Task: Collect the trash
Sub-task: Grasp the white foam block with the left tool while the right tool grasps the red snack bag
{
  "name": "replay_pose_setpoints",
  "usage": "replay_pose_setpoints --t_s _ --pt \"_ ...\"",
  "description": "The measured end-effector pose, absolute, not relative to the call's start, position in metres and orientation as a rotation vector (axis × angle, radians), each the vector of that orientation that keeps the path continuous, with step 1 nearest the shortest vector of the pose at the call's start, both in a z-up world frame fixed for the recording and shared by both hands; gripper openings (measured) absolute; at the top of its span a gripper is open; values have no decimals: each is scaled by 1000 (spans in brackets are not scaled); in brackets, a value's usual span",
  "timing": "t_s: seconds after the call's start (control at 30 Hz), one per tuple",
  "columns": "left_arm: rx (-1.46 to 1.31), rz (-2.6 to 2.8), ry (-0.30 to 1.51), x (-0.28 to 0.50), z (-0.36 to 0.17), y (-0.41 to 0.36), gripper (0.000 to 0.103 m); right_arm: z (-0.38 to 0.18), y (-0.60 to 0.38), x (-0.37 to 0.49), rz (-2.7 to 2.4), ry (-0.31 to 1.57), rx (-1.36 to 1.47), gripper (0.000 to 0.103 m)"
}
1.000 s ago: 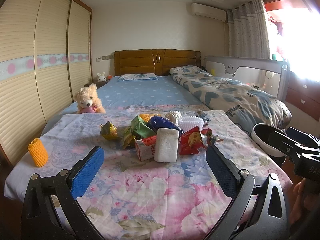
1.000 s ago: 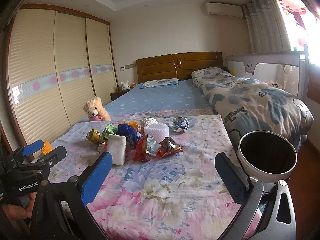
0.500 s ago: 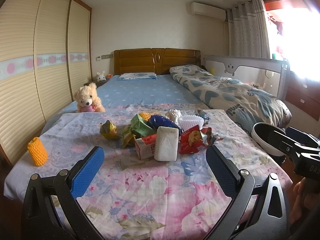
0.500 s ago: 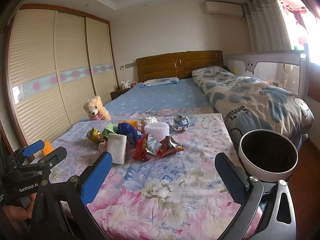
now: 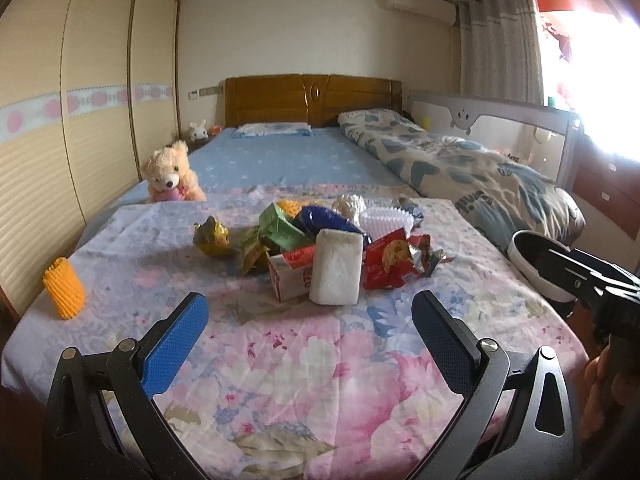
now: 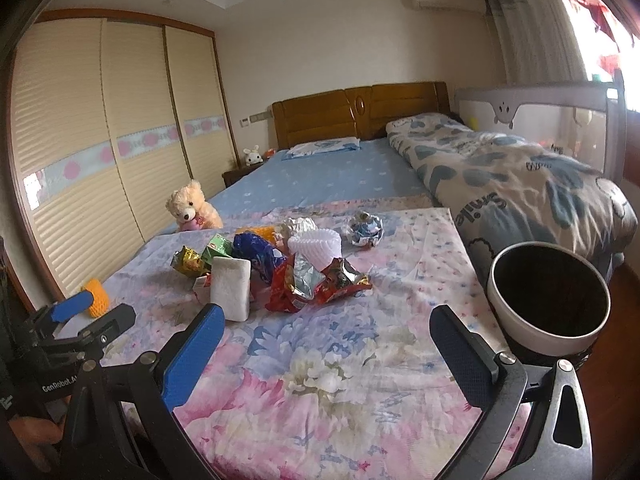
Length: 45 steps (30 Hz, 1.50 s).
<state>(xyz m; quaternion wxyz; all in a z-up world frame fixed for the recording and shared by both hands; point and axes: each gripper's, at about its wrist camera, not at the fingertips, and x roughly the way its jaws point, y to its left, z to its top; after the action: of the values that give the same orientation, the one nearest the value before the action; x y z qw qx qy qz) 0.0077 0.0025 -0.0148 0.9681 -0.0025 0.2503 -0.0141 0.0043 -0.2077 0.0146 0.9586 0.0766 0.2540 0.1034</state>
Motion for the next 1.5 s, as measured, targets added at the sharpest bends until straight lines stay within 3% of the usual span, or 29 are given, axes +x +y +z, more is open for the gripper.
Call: replay_pose_setpoints --t_s 0.33,0.5,0.7,1.0,1.13,1.2,1.23,1.27,1.3,1.5 --pt "-12 -60 596 50 -30 7 103 -6 -213 49 220 626 193 98" --pt "-6 -77 642 75 -41 4 98 -23 -216 79 226 696 230 81" --pt "-5 -93 697 106 -53 0 91 -39 -218 115 236 771 281 68" --pt "3 -111 749 144 -68 -9 90 -57 -218 158 245 844 342 64" --pt "7 -141 776 152 -74 -14 78 -65 -214 173 260 883 359 61" --pt "1 -168 797 156 -78 -16 68 -71 -213 179 271 903 376 49" --pt "-4 -179 806 157 -81 -16 57 -73 -213 181 278 911 385 43" --pt "-8 -194 818 158 -83 -17 50 -75 -212 184 288 923 401 25" --pt "-8 -205 826 158 -85 -19 50 -78 -213 186 303 932 421 11" --pt "-4 -245 796 147 -80 -25 46 -68 -219 171 315 866 430 2"
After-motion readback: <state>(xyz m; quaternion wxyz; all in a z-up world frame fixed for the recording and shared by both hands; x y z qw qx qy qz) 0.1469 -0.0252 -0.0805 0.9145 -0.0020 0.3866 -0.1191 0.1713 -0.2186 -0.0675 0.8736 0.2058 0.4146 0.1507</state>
